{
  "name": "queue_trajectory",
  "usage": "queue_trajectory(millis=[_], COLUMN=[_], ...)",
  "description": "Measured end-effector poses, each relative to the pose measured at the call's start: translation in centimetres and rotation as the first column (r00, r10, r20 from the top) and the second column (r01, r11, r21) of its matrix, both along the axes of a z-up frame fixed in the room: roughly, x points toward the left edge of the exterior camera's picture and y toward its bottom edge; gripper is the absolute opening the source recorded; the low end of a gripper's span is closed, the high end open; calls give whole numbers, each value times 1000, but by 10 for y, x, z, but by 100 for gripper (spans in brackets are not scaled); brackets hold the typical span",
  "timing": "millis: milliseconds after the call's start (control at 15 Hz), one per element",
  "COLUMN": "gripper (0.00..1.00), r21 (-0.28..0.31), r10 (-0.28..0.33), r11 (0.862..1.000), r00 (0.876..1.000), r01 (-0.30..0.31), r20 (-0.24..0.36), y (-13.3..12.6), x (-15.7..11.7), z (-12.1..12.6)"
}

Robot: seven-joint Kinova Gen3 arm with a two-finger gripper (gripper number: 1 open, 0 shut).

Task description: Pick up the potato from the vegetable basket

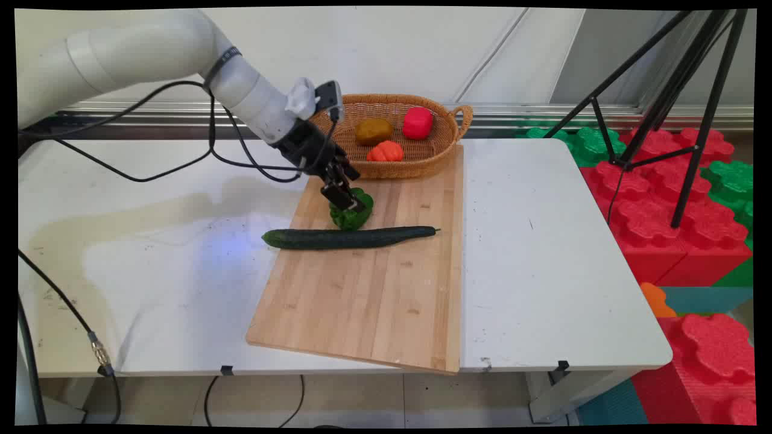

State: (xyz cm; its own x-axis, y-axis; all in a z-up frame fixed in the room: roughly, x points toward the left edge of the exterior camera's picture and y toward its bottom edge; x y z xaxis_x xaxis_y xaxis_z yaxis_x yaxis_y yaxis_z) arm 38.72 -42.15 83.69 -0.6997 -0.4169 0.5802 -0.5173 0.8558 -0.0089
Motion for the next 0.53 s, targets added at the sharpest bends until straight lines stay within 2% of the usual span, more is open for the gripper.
queue_trajectory(millis=[533], gripper=[100], r21=[-52], r10=[-51], r11=[998], r00=[995], r01=[46], r20=[-83], y=[27], x=[30], z=[53])
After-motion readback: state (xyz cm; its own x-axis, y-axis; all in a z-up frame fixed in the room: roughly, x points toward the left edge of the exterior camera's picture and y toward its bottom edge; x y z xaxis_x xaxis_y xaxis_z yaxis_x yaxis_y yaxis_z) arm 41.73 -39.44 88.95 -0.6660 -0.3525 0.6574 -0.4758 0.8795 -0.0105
